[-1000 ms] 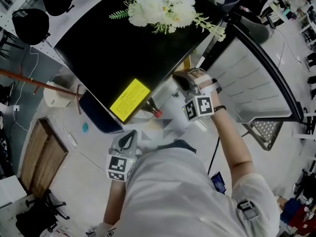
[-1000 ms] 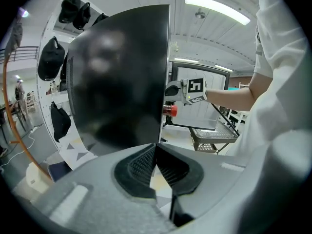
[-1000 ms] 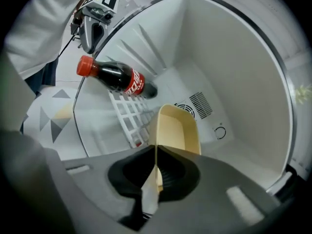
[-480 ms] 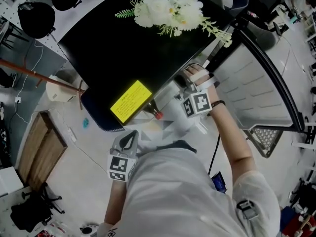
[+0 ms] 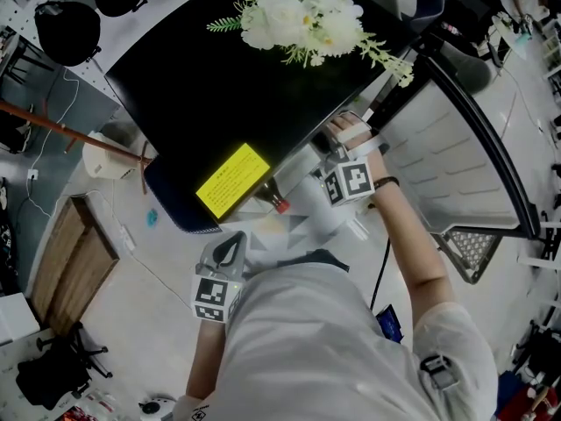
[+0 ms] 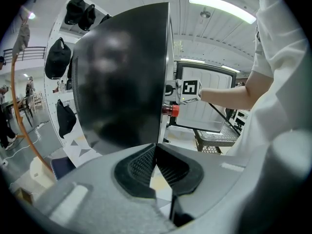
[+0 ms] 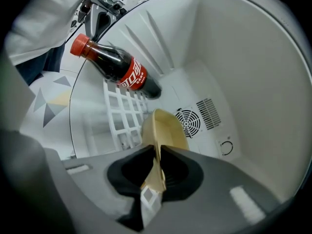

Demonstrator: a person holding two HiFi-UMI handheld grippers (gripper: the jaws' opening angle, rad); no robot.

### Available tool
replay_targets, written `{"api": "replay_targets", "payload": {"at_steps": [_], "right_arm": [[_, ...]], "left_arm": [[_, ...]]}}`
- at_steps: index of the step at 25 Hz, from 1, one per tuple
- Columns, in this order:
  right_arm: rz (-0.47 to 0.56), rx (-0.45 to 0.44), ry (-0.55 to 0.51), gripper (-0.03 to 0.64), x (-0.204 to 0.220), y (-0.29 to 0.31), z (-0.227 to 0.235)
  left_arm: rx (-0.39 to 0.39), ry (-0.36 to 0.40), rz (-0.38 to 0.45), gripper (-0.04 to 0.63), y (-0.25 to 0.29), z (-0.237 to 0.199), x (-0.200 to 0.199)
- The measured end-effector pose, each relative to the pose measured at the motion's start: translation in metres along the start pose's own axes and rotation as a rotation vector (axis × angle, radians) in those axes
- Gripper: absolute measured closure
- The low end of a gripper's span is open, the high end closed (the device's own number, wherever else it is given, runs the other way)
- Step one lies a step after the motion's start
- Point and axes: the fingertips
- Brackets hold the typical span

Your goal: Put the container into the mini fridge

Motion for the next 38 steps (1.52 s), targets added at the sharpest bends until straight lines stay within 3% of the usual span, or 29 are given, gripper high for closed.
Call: {"api": "replay_targets", "payload": {"at_steps": [12, 20, 27, 33, 38], "right_arm": [[-0.008, 0.028, 0.031, 0.543, -0.005, -0.003, 0.004], [-0.047, 0.071, 0.084, 0.545, -0.006, -0.024, 0.008], [-0.111, 0.126, 0.191, 0.55, -0.007, -0.057, 0.004], [-0.177, 0.198, 0.335, 0.613, -0.007, -0.091, -0.003], [-0.222, 0.23, 0.453, 0.614, -0.011, -0.119, -0.017]], "left_arm": [[0.011, 0.008, 0.007, 0.586, 0.0, -0.001, 0.001], [0.068, 0.037, 0.014, 0.586, 0.0, -0.001, 0.001], [0.139, 0.087, 0.045, 0.586, -0.003, -0.005, -0.01], [0.227, 0.129, 0.064, 0.586, -0.003, -0.004, -0.018], [0.289, 0.156, 0.085, 0.586, -0.005, -0.003, -0.022]]}}
Point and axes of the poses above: the fingertips, and each gripper's own axes: y forward along the fingers, z to its right, x out of its underside, and after that the axes turned 5 degrees about y, right-handed
